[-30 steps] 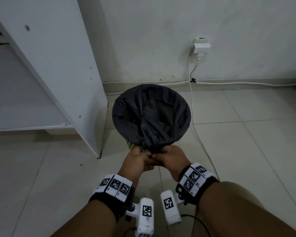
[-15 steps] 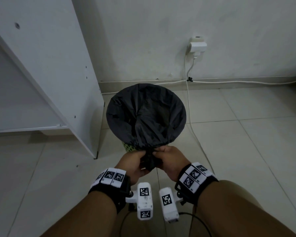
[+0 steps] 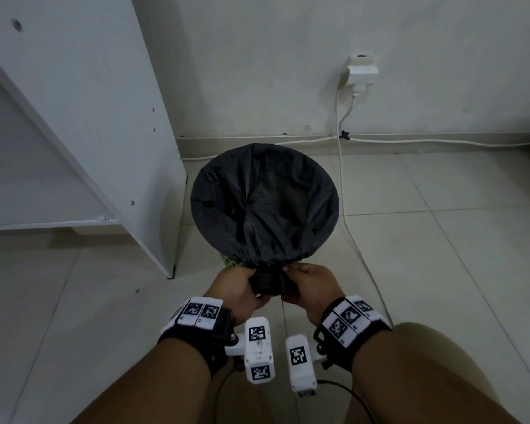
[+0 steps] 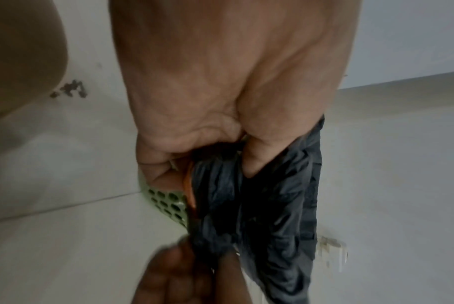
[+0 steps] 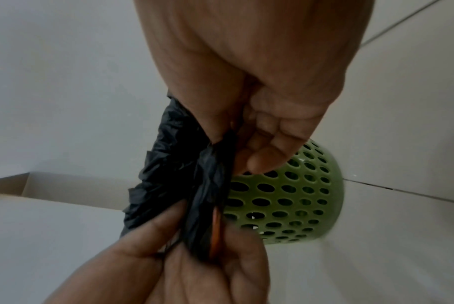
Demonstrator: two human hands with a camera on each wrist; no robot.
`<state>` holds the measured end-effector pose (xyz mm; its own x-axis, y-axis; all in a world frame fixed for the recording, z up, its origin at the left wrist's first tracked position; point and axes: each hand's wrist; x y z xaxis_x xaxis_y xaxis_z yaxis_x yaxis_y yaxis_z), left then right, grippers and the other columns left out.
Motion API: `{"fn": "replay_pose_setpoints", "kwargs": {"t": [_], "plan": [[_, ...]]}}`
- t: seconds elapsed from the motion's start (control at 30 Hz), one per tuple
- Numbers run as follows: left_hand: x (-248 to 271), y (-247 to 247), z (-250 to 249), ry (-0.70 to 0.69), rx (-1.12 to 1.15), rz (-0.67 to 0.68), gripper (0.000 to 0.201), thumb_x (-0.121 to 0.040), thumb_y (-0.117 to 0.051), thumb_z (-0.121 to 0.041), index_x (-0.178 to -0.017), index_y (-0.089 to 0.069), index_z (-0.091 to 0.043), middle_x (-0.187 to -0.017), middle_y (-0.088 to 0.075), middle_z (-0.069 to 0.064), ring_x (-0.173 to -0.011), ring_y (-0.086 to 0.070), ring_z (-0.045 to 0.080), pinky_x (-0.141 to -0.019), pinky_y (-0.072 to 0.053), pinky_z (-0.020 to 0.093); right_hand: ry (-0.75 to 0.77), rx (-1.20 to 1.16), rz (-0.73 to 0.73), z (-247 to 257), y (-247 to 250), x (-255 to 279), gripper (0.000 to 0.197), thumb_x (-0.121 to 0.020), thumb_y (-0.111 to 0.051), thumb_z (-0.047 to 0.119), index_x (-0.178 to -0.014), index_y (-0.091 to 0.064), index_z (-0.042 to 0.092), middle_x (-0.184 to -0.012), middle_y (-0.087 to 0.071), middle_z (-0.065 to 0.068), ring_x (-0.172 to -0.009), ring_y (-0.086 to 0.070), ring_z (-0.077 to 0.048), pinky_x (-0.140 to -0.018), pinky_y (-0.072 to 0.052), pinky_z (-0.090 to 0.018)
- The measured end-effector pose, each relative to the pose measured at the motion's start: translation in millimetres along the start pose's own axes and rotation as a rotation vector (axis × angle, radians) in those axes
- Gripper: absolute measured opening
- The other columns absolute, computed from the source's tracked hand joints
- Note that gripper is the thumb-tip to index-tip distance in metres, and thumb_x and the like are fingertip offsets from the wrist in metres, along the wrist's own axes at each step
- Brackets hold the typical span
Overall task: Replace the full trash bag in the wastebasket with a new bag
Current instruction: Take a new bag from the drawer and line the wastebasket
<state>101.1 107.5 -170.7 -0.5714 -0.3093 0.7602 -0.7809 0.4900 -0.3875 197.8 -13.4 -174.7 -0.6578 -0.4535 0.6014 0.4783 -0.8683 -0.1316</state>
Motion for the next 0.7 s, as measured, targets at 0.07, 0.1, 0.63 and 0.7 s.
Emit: {"fn": "replay_pose_setpoints", "kwargs": {"t": [0.07,0.1,0.63,0.7], "plan": [[1,-1,-6,0.021,-0.036,0.011,0.028,-0.095,-0.052,-0.009,-0.121,-0.063,-0.009,-0.116,-0.07,0.011,-0.088,-0.06,0.024,-0.062,-0.045,0.031,-0.004,-0.031,-0.027,-1,2,-3,0.012,-0.09,-0.068,0.011,-0.094,-0.073,0.002,-0.087,-0.072,-0.02,-0.07,-0.066,-0.029,-0.057,-0.054,-0.031],[1,-1,-8,0.009,-0.067,-0.01,0.021,-0.093,-0.055,-0.009,-0.112,-0.064,-0.011,-0.102,-0.07,0.01,-0.079,-0.058,0.022,-0.06,-0.043,0.029,-0.004,-0.037,-0.033,-1,3,-4,0.011,-0.09,-0.068,0.011,-0.093,-0.073,0.001,-0.083,-0.07,-0.02,-0.066,-0.063,-0.028,-0.055,-0.053,-0.031],[-14,13,-14,-0.16,-0.141,-0.28,0.012,-0.093,-0.057,-0.005,-0.089,-0.068,-0.005,-0.098,-0.064,0.014,-0.089,-0.057,0.024,-0.065,-0.043,0.03,-0.031,-0.06,-0.128,3,-3,-14,0.009,-0.092,-0.062,0.004,-0.093,-0.071,0.005,-0.065,-0.062,-0.008,-0.05,-0.049,-0.017,-0.042,-0.033,-0.025],[-13,14,-16,-0.129,-0.148,-0.279,0.012,-0.093,-0.057,-0.006,-0.096,-0.069,-0.004,-0.098,-0.066,0.013,-0.087,-0.059,0.024,-0.062,-0.044,0.028,-0.011,-0.059,-0.097,2,-1,-12,0.009,-0.092,-0.061,0.002,-0.092,-0.07,0.003,-0.064,-0.058,-0.01,-0.049,-0.045,-0.018,-0.041,-0.033,-0.025]]}}
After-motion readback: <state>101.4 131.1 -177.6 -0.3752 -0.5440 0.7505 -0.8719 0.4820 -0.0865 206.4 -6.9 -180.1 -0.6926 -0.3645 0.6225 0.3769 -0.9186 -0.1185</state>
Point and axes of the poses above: each hand's wrist, its own x-axis away from the middle knuckle, its own y-axis out of the back of the hand, z = x × y
